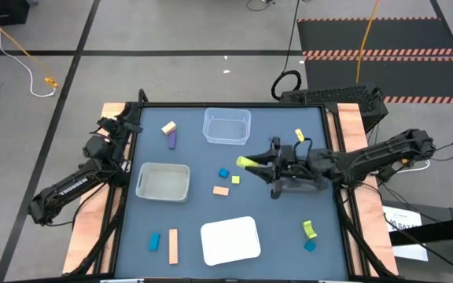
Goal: Sort & place blocks by color
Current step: Put the green block into the white bin
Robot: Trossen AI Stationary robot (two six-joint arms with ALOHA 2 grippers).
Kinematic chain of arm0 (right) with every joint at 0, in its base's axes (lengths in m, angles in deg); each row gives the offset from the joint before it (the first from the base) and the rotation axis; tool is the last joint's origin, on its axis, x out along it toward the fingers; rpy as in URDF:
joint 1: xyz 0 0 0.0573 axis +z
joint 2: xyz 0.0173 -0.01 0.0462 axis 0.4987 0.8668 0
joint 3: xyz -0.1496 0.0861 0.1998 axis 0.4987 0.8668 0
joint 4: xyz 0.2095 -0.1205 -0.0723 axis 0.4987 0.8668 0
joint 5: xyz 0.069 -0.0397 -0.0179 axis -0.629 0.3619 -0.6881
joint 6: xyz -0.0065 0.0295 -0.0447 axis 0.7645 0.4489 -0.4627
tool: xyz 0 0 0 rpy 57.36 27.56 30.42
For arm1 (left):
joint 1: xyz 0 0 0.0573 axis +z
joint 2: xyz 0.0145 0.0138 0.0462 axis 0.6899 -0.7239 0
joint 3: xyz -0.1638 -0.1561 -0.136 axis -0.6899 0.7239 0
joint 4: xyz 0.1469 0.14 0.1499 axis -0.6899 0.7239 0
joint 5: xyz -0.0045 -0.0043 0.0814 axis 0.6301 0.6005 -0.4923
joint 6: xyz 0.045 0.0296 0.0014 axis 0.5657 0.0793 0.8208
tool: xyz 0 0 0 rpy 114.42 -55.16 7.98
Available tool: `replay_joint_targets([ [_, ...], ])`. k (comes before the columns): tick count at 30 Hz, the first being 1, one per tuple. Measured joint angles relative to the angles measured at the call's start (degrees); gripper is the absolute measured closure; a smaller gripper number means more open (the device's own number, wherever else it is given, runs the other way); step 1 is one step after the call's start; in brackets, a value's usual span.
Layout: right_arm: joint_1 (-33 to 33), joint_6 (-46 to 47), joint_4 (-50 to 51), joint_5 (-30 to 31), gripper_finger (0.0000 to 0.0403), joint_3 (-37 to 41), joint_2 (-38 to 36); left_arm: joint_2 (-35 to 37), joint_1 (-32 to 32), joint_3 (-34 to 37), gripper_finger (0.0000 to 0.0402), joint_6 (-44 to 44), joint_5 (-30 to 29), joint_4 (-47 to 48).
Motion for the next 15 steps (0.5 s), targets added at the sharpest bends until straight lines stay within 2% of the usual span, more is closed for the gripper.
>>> replay_joint_targets([
  [5, -0.01, 8.61, 4.51, -0.66, 0.0296, 0.0, 4.18, -0.04, 0.01, 0.0, 0.0186, -7.11, 7.82, -0.43],
  [8, -0.59, 14.58, 4.28, -5.63, 0.0296, 0.0, 6.92, -0.04, -0.04, -0.01, 0.0186, -10.69, 12.26, -0.44],
  [11, -1.74, 19.3, 2.82, -12.33, 0.0296, 0.0, 8.5, -0.05, -0.46, 0.0, 0.0186, -12.03, 12.56, -0.49],
  [15, -2.31, 23.29, 2.33, -17.93, 0.0296, 0.0, 9.64, -0.04, -1.22, -0.02, 0.0186, -19.92, 13.09, -3.32],
])
